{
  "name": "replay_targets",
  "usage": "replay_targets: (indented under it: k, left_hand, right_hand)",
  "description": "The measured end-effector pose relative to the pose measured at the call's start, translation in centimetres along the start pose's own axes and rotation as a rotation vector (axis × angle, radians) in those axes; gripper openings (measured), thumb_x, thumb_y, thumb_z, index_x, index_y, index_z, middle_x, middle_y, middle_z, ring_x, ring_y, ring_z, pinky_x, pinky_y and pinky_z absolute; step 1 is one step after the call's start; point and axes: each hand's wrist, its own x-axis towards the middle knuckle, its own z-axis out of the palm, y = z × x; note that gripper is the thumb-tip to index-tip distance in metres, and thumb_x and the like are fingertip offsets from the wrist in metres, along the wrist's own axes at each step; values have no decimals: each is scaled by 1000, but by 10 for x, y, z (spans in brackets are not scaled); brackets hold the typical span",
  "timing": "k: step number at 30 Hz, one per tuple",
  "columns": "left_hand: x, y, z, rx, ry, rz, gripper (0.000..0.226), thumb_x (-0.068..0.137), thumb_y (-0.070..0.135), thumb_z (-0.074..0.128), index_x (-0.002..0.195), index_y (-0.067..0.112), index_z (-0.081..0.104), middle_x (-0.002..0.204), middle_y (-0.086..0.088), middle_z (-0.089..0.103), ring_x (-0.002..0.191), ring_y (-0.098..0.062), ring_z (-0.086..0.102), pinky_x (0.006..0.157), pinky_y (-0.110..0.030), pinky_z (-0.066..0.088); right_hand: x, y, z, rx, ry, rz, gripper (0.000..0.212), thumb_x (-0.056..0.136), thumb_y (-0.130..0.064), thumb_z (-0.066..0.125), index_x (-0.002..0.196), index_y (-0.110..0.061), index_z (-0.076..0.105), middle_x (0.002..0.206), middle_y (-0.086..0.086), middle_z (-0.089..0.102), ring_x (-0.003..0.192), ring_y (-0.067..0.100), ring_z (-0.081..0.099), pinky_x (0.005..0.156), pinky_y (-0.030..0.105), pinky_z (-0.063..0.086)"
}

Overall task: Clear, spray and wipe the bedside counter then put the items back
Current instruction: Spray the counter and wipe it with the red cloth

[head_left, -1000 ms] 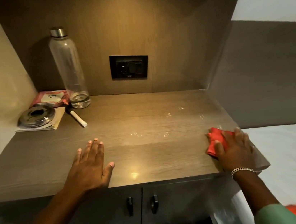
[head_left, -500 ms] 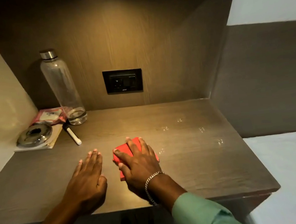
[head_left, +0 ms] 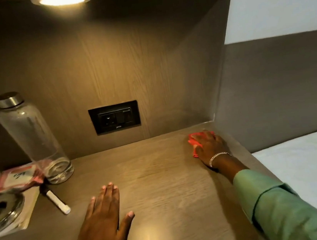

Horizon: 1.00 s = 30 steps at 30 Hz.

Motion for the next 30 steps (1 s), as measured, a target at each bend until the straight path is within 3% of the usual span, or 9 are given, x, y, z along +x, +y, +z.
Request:
replay_targets:
  k: [5,9,11,13,15,17,23,26,30]
  left_hand:
    - [50,7,6,-12,-25,107,77,84,66,2,142,22,-23,155,3,-24,142,-11,-21,119,-38,-8]
    - [87,21,13,-49,-58,244,72,85,65,2,144,29,-20,156,7,-21,143,-8,-20,119,-37,-8]
    - [102,31,15,-47,-66,296,70,86,61,4,144,28,-18,157,8,-18,143,-6,-19,119,-35,-8]
    - [112,42,15,-42,-75,310,70,87,57,7,145,26,-17,158,6,-17,143,-7,-19,119,-36,-7]
    - [116,49,16,-39,-84,313,71,87,55,9,147,24,-13,159,5,-16,144,-8,-18,120,-37,-6]
    - [118,53,16,-31,-86,302,72,86,55,10,147,24,-12,159,5,-16,145,-9,-17,120,-37,-6]
    - [123,52,19,-17,-85,295,72,85,63,5,143,28,-22,157,9,-22,143,-7,-22,120,-38,-7]
    - [123,51,22,-23,-74,295,72,86,62,5,143,27,-22,157,8,-21,144,-8,-20,120,-38,-7]
    - [121,52,20,-11,-88,309,73,85,62,5,143,24,-21,156,4,-22,144,-11,-19,120,-39,-7]
  right_hand:
    - [-110,-53,28,-1,142,-431,42,94,-48,37,136,-44,43,151,-15,35,146,19,21,119,37,11]
    - [-192,-61,55,14,-39,-543,53,92,-68,30,142,-60,16,162,-9,12,147,36,16,108,57,7]
    - [-187,-53,44,-34,-57,-591,52,93,-66,25,143,-58,13,163,-8,7,148,39,16,110,56,-1]
    - [-167,-48,29,-10,-55,-501,50,93,-63,23,142,-59,11,164,-9,8,150,35,11,114,53,-3]
    - [-135,-44,19,-51,22,-385,50,94,-57,25,143,-55,14,163,-7,13,149,33,13,119,52,7]
    - [-96,-41,13,-90,47,-291,51,94,-54,27,143,-51,17,162,-6,16,148,34,15,119,53,15]
    - [3,-44,0,-67,103,62,50,94,-47,36,143,-42,27,157,4,23,142,42,18,114,62,15]
    - [12,-28,-7,-18,89,302,57,92,-45,47,144,-37,27,159,8,18,144,47,10,113,67,12]
    - [-44,-1,-12,76,138,455,57,89,-43,48,143,-42,27,156,3,20,144,38,12,108,61,25]
